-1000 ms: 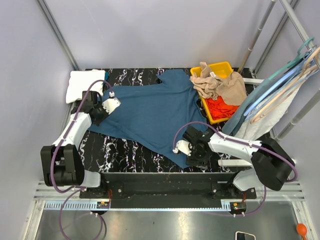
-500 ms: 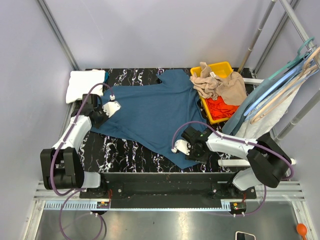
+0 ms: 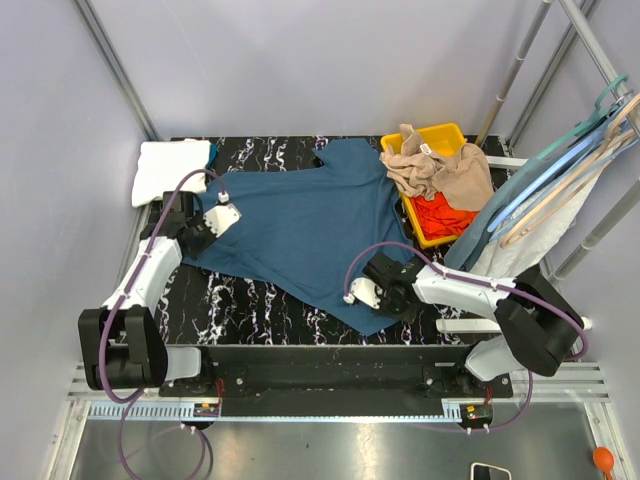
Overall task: Fold and stack the t-shirts
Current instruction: Flatten the tshirt out, then fold the tshirt
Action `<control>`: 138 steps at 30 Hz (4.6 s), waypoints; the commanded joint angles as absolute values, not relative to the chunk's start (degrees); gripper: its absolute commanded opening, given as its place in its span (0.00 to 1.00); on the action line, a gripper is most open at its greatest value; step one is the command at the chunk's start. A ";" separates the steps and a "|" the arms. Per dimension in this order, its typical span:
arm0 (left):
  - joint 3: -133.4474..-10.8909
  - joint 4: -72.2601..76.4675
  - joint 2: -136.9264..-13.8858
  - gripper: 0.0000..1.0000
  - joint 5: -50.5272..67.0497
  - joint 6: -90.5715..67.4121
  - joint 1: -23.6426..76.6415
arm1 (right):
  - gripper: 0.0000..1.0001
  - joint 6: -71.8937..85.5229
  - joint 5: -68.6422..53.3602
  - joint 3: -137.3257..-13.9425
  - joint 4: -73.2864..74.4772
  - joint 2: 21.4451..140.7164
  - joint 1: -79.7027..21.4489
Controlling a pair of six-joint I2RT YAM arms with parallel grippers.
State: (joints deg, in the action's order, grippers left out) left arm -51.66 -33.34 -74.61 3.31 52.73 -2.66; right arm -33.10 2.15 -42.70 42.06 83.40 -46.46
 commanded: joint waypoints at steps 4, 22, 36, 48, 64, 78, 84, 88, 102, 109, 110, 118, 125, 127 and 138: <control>-50.54 -32.87 -70.67 0.00 2.81 52.47 -2.37 | 0.00 -31.29 3.78 -44.91 47.63 79.37 -46.76; -48.16 -38.49 -58.64 0.00 2.99 51.24 -2.37 | 0.00 -30.59 5.80 -53.53 58.45 68.65 -46.76; -43.33 -50.27 -42.63 0.00 2.46 52.29 -1.67 | 0.00 -33.92 5.97 -52.20 62.14 59.41 -46.76; -39.11 -52.56 -37.61 0.00 0.27 53.88 -1.76 | 0.00 -36.91 11.68 -58.88 59.16 62.92 -46.76; -40.25 -35.17 -53.08 0.00 0.18 53.09 -2.11 | 0.00 -40.69 16.52 -67.85 55.37 75.05 -41.05; -49.03 -23.56 -74.34 0.00 -0.88 54.14 -7.20 | 0.00 -44.47 16.87 -76.55 53.79 88.41 -33.23; -51.76 -20.13 -80.24 0.00 -0.53 54.32 -8.70 | 0.00 -46.14 17.67 -77.78 52.91 92.19 -30.41; -52.65 -19.42 -82.96 0.00 -0.35 54.40 -8.88 | 0.00 -46.49 17.67 -79.19 52.56 93.95 -28.92; -52.47 -18.11 -84.99 0.00 -0.35 54.40 -8.96 | 0.00 -46.14 19.07 -86.30 51.15 101.51 -28.21; -53.26 -18.02 -86.57 0.00 -0.44 53.96 -8.97 | 0.00 -46.93 20.13 -89.20 50.10 105.38 -28.13; -53.52 -18.02 -86.57 0.00 -0.44 53.96 -8.96 | 0.00 -46.93 20.13 -89.56 50.01 106.08 -28.13; -54.05 -17.93 -87.36 0.00 -0.35 53.44 -8.88 | 0.00 -47.99 21.27 -93.86 49.22 109.86 -27.51; -53.88 -17.84 -88.07 0.00 -0.35 53.44 -8.88 | 0.00 -48.69 21.97 -96.94 49.22 112.67 -27.51; -53.88 -17.75 -88.15 0.00 -0.35 53.44 -8.88 | 0.00 -48.43 22.15 -97.91 49.31 113.55 -27.42; -54.05 -17.75 -89.30 0.00 -0.35 53.18 -8.79 | 0.06 -47.64 24.96 -98.53 47.02 117.24 -27.33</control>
